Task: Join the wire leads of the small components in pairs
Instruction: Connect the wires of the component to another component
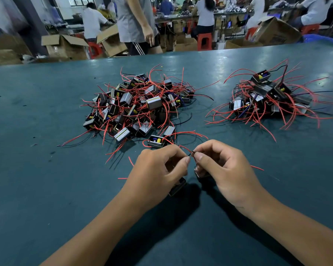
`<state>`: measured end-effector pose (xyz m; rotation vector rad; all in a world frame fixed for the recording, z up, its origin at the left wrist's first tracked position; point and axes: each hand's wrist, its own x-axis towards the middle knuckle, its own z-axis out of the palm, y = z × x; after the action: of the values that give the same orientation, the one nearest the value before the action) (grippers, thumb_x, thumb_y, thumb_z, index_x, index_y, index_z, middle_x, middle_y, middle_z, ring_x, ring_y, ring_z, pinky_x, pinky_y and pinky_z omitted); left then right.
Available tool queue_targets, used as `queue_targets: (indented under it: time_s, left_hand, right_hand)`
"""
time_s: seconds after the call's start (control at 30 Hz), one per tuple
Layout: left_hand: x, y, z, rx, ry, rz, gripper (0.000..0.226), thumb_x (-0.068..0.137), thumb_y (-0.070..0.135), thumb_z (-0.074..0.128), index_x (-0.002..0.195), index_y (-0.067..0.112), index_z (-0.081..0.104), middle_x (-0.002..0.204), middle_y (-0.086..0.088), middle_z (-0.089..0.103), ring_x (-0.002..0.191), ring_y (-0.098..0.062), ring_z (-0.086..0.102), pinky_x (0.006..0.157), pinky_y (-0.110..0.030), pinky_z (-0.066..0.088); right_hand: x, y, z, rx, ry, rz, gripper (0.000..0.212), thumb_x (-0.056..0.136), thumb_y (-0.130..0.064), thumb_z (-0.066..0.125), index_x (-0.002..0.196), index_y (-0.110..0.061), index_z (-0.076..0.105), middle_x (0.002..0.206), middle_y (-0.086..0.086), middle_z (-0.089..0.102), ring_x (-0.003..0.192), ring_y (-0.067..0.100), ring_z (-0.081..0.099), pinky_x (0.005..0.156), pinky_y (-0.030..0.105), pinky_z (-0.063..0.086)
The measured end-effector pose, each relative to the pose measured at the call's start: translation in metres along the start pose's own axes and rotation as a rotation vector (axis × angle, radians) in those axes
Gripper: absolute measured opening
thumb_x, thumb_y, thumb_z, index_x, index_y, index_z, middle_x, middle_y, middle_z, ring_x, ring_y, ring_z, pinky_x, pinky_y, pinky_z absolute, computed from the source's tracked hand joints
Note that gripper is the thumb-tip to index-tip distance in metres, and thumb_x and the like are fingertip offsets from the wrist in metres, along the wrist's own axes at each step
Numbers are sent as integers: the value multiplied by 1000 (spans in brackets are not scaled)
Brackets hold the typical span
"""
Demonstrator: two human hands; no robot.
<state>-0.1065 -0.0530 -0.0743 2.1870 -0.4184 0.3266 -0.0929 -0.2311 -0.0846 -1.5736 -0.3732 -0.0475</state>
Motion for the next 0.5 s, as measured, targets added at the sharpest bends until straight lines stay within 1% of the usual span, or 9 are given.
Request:
queue_targets:
  time_s: [0.2,0.37,0.5]
  left_hand:
    - [0,0,2,-9,12,3,14,93,31,62,80,25,65,66,12,69,56,-11,65,55,-35,54]
    - [0,0,2,-6,9,-4,14,92,33,61,81,26,65,66,10,69,56,-12,66,56,-37,54]
    - [-1,0,2,-8,7,3,14,92,32,61,82,25,66,65,8,69,57,-15,66,57,-40,54]
  right_hand:
    - [0,-1,2,35,26,0,13,92,-8,66,84,-18,69,67,4,60,62,13,56,59,24,49]
    - [0,-1,2,27,31,-4,14,92,-9,66,84,-19,69,66,-1,61,62,11,57,60,21,50]
    - [-1,-1,3,46,34,-4,13,90,-8,67,83,-18,70,65,-2,61,60,10,54,58,20,48]
